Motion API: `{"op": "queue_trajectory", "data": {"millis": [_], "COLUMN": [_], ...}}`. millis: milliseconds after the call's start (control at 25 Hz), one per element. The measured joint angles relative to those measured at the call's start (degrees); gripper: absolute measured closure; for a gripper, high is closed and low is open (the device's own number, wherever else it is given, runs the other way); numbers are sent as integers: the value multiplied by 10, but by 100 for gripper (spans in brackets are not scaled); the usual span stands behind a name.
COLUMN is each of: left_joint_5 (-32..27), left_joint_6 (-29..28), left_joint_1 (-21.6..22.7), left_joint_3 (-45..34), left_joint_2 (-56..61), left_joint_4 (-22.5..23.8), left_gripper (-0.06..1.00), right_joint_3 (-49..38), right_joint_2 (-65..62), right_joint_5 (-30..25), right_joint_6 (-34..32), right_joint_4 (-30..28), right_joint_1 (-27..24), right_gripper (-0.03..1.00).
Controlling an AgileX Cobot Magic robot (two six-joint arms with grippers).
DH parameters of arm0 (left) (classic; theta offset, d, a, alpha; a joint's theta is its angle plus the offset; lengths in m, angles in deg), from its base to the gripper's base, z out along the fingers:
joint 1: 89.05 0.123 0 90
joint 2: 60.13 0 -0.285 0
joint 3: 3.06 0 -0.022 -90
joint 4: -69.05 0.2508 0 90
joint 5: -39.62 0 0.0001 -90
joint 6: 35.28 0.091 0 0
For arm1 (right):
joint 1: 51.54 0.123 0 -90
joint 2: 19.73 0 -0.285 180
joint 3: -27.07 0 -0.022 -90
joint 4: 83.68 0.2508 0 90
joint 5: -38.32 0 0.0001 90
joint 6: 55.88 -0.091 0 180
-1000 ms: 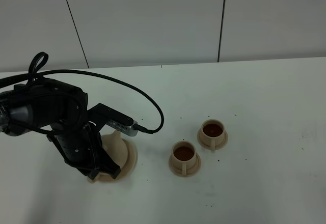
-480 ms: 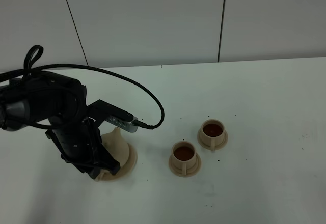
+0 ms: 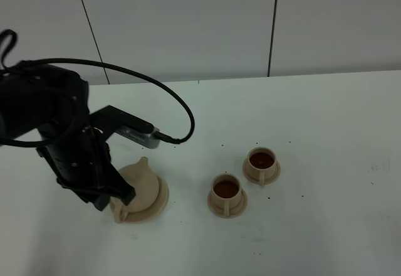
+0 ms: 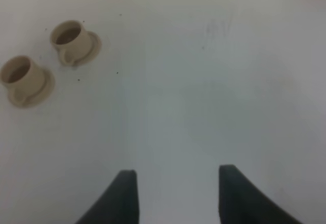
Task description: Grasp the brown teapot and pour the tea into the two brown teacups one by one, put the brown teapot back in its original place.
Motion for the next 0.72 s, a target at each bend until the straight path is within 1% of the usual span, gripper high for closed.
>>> {"op": "queue_trajectory", "data": {"millis": [120, 240, 360, 560, 720], "left_joint_5": [-24, -55, -77, -75, -54], "left_joint_6": [-24, -35, -38, -38, -38], "left_joint_1": [12, 46, 93, 171, 227], "left_joint_3": [0, 0, -6, -56, -119], "left_joint_2": [27, 45, 61, 107, 171], "left_joint_4": [24, 28, 30, 30, 31], "left_gripper": [63, 63, 63, 63, 63], "right_joint_3": [0, 0, 0, 0, 0], "right_joint_2": [0, 0, 0, 0, 0], "right_joint_5": [0, 0, 0, 0, 0], "right_joint_6": [0, 0, 0, 0, 0], "right_joint_4": [0, 0, 0, 0, 0], "right_joint_1": [0, 0, 0, 0, 0], "right_gripper": [61, 61, 61, 61, 61]}}
